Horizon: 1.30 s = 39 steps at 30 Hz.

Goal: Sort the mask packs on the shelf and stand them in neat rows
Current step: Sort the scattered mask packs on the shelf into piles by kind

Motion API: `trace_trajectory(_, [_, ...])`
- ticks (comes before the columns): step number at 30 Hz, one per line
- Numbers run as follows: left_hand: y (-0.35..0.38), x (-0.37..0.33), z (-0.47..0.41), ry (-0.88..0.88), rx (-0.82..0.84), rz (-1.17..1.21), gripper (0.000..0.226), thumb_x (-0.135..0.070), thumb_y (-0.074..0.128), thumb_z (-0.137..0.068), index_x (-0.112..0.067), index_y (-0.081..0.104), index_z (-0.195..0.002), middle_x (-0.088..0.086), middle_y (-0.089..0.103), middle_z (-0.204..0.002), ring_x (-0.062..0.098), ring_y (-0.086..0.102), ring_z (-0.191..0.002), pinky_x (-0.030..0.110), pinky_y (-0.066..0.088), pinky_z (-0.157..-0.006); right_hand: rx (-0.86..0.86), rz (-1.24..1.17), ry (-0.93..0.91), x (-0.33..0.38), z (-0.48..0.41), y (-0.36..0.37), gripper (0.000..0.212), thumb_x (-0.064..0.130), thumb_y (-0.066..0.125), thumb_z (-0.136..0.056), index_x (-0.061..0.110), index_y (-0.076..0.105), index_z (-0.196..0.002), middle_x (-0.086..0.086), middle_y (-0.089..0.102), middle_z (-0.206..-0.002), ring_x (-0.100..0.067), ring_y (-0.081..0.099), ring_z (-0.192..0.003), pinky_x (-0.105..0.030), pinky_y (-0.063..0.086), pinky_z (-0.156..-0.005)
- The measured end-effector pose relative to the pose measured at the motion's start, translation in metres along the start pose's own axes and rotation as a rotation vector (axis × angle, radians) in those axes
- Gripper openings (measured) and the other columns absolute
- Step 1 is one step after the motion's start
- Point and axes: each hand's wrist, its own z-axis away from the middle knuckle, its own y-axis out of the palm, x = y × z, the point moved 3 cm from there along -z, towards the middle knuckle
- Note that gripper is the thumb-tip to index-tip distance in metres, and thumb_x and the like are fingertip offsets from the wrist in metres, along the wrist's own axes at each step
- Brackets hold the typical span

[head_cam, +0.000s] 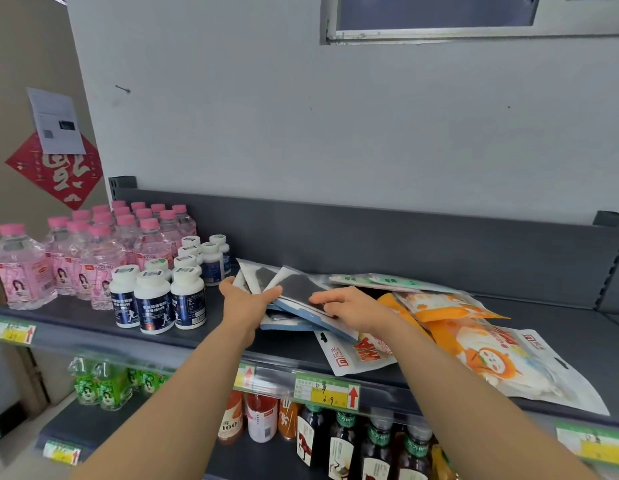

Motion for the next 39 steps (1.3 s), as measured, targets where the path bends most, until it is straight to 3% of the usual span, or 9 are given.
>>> trace_trajectory(3, [-0.003, -0.003, 0.000, 0.037, -0.031, 0.003, 0.084, -0.005, 0.077, -0.080, -0.015, 0.023, -0.144, 0.005, 0.048, -0.117, 0.024, 0.052, -0.102, 0.035, 0.046, -0.088, -0.099, -0.084, 0.018, -0.002, -0.004, -0.003, 0.038, 0.010, 0.043, -0.100, 0.020, 0.060, -0.132, 0.004, 0.049, -0.145, -0.012, 0.045, -0.131, -0.020, 0.034, -0.101])
trace_trajectory(5, [-0.009, -0.010, 0.000, 0.071, -0.052, 0.039, 0.081, -0.002, 0.075, -0.081, -0.016, 0.025, -0.143, 0.007, 0.049, -0.121, 0.024, 0.053, -0.103, 0.040, 0.048, -0.094, -0.206, -0.117, 0.062, -0.009, -0.003, -0.009, 0.040, 0.019, 0.049, -0.100, 0.019, 0.052, -0.139, 0.000, 0.048, -0.146, -0.016, 0.046, -0.130, -0.023, 0.038, -0.095])
trace_trajectory(8, [-0.019, -0.026, 0.000, 0.128, -0.091, 0.105, 0.079, -0.002, 0.074, -0.081, -0.018, 0.027, -0.143, 0.006, 0.051, -0.120, 0.026, 0.056, -0.107, 0.045, 0.049, -0.098, -0.255, -0.211, 0.150, -0.018, -0.003, -0.014, 0.059, 0.034, 0.057, -0.096, 0.019, 0.036, -0.149, -0.002, 0.039, -0.151, -0.021, 0.042, -0.134, -0.028, 0.038, -0.096])
trace_trajectory(11, [-0.029, -0.043, 0.002, 0.178, -0.114, 0.159, 0.074, -0.006, 0.071, -0.084, -0.022, 0.028, -0.142, 0.005, 0.053, -0.121, 0.026, 0.057, -0.106, 0.043, 0.051, -0.092, -0.228, -0.424, 0.171, -0.010, -0.010, -0.012, 0.071, 0.042, 0.062, -0.091, 0.023, 0.029, -0.151, -0.004, 0.047, -0.144, -0.022, 0.053, -0.123, -0.032, 0.044, -0.098])
trace_trajectory(14, [-0.035, -0.058, 0.006, 0.266, -0.144, 0.190, 0.066, -0.010, 0.068, -0.086, -0.021, 0.031, -0.139, 0.004, 0.053, -0.119, 0.022, 0.057, -0.101, 0.033, 0.049, -0.080, -0.207, -0.697, 0.143, 0.010, -0.018, -0.007, 0.070, 0.034, 0.062, -0.093, 0.022, 0.025, -0.152, -0.001, 0.056, -0.127, -0.018, 0.064, -0.102, -0.038, 0.055, -0.089])
trace_trajectory(19, [-0.040, -0.074, 0.014, 0.404, -0.200, 0.229, 0.056, -0.016, 0.065, -0.090, -0.021, 0.035, -0.138, -0.001, 0.053, -0.115, 0.006, 0.056, -0.087, 0.025, 0.048, -0.075, -0.232, -0.911, 0.070, 0.037, -0.020, -0.013, 0.065, 0.020, 0.060, -0.095, 0.025, 0.027, -0.150, -0.008, 0.048, -0.141, -0.023, 0.065, -0.105, -0.037, 0.059, -0.078])
trace_trajectory(30, [0.003, -0.090, 0.027, 0.486, -0.201, 0.250, 0.047, -0.029, 0.068, -0.089, -0.020, 0.044, -0.129, -0.010, 0.056, -0.108, 0.000, 0.057, -0.090, 0.007, 0.044, -0.067, -0.487, -0.720, 0.007, 0.026, 0.008, -0.062, 0.062, 0.017, 0.064, -0.092, 0.024, 0.035, -0.147, -0.007, 0.051, -0.139, -0.018, 0.066, -0.103, -0.041, 0.056, -0.092])
trace_trajectory(36, [0.011, -0.106, 0.045, 0.575, -0.248, 0.231, 0.043, -0.026, 0.066, -0.091, -0.019, 0.046, -0.129, -0.009, 0.057, -0.112, 0.005, 0.059, -0.098, 0.015, 0.048, -0.081, -0.436, -0.704, 0.003, 0.026, 0.015, -0.067, 0.060, 0.019, 0.062, -0.094, 0.024, 0.034, -0.147, -0.006, 0.054, -0.136, -0.019, 0.066, -0.105, -0.040, 0.055, -0.093])
trace_trajectory(39, [0.005, -0.116, 0.056, 0.611, -0.302, 0.191, 0.042, -0.025, 0.064, -0.091, -0.018, 0.048, -0.130, -0.008, 0.057, -0.115, 0.005, 0.058, -0.099, 0.011, 0.047, -0.079, -0.365, -0.664, -0.010, 0.032, 0.015, -0.067, 0.060, 0.023, 0.062, -0.093, 0.024, 0.035, -0.147, -0.005, 0.057, -0.131, -0.018, 0.066, -0.105, -0.039, 0.055, -0.094])
